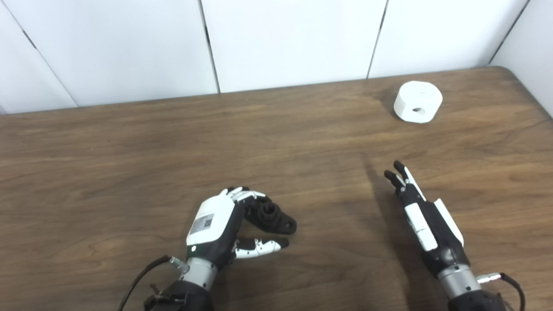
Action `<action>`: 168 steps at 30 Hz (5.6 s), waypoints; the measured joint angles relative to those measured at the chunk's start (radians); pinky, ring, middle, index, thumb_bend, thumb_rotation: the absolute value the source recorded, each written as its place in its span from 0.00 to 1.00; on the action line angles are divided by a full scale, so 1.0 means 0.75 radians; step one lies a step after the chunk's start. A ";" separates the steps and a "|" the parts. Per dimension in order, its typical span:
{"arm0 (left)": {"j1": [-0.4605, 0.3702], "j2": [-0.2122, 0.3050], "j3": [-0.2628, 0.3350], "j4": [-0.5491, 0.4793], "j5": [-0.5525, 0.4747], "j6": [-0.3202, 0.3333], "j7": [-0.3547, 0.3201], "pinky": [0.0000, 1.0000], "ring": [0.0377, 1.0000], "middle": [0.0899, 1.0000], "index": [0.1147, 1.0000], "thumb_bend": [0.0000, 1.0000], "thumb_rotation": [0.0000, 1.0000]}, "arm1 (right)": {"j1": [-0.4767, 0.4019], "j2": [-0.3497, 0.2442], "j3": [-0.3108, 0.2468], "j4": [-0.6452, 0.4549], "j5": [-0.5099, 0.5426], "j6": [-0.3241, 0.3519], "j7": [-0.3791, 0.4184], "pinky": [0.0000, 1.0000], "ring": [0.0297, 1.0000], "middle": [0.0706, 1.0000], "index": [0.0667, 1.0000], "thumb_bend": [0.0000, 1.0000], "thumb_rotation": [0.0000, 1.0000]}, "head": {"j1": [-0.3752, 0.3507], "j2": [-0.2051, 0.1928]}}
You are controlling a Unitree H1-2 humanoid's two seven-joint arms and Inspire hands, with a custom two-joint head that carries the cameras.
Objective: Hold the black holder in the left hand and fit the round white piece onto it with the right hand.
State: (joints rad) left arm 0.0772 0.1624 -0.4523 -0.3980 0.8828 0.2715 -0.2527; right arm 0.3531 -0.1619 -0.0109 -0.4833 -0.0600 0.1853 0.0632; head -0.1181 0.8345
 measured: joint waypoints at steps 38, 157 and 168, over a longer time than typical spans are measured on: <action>-0.006 0.038 0.245 -0.047 -0.058 -0.041 -0.120 0.92 0.91 0.85 0.75 0.94 0.33 | -0.001 -0.027 -0.024 0.008 0.050 -0.012 0.027 1.00 0.99 0.95 1.00 0.65 1.00 | 0.063 0.006; -0.256 0.124 0.095 0.282 -0.371 -0.130 -0.038 0.94 0.96 0.85 0.42 0.52 0.06 | 0.004 -0.033 -0.018 -0.044 -0.023 0.059 0.029 0.99 0.96 0.94 1.00 0.66 1.00 | 0.063 0.082; -0.222 0.104 0.072 0.281 -0.279 -0.158 0.049 0.92 0.93 0.79 0.42 0.52 0.06 | 0.003 -0.031 -0.019 -0.044 -0.018 0.062 0.028 1.00 0.97 0.93 1.00 0.65 1.00 | 0.057 0.070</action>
State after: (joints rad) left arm -0.0889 0.2403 -0.3984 -0.1874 0.6732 0.1533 -0.2163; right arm 0.3555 -0.1850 -0.0253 -0.5161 -0.0734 0.2319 0.0843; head -0.0751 0.8867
